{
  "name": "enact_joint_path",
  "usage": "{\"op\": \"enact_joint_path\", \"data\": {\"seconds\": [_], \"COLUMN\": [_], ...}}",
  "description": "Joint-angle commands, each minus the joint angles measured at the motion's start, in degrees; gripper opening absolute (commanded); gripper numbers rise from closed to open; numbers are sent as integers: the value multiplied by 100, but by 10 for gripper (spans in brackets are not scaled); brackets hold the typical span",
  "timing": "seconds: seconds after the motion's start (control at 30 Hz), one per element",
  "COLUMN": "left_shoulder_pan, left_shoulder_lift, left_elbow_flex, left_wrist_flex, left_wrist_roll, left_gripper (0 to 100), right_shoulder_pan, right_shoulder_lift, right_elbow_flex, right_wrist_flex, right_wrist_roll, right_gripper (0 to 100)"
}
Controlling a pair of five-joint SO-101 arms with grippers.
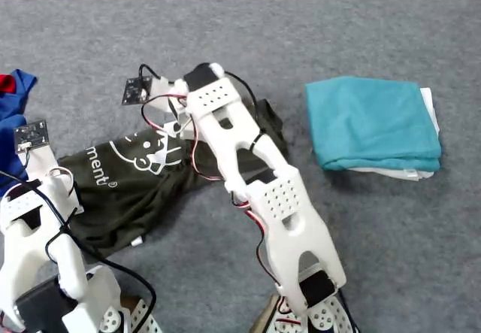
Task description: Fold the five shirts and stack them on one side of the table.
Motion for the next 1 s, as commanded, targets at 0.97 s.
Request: {"op": "enact_joint_path", "data": {"seconds": [0.97], "left_shoulder_pan": [-1011], "left_shoulder_lift": [787], "left_elbow_flex": [-3288], "left_wrist_flex": [5037], "left_wrist_roll": [870], "left_gripper": [198], "right_shoulder_pan": [444], "right_shoulder_lift": [-4268], "right_elbow_flex": [2695], "right_wrist_flex": [1679], "right_wrist_roll": [-958], "right_gripper": [5]}}
